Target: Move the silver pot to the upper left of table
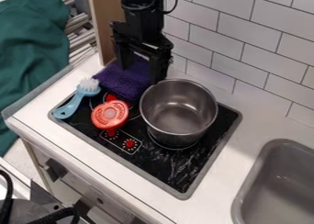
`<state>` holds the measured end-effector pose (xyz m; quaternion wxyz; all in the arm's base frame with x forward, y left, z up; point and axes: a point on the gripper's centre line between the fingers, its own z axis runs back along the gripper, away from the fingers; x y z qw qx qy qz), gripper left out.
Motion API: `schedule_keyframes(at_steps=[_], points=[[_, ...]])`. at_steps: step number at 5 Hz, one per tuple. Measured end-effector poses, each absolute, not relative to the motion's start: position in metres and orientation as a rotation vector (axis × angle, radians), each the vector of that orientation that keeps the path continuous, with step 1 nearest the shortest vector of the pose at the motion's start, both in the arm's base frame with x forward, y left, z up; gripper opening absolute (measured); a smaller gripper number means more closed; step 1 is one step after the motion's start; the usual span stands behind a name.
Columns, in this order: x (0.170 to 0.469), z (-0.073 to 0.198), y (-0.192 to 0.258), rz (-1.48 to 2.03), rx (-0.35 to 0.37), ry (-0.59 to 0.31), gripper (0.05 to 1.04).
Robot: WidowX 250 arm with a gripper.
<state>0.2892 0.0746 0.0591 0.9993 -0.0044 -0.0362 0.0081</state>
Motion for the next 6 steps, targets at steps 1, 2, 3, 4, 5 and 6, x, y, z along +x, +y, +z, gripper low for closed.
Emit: schedule_keyframes(at_steps=[1,2,3,4,5,6], points=[[0.284,0.047,0.072,0.014,-0.016,-0.057,1.011],[0.282,0.055,0.067,0.02,0.021,-0.281,1.011],[0.279,0.057,0.051,-0.001,0.046,-0.351,1.011],[0.282,0.063,0.015,-0.043,0.048,-0.356,1.011],[0.286,0.056,-0.023,-0.122,0.034,-0.309,1.011],[0.295,0.051,-0.041,-0.154,0.026,-0.273,1.011]])
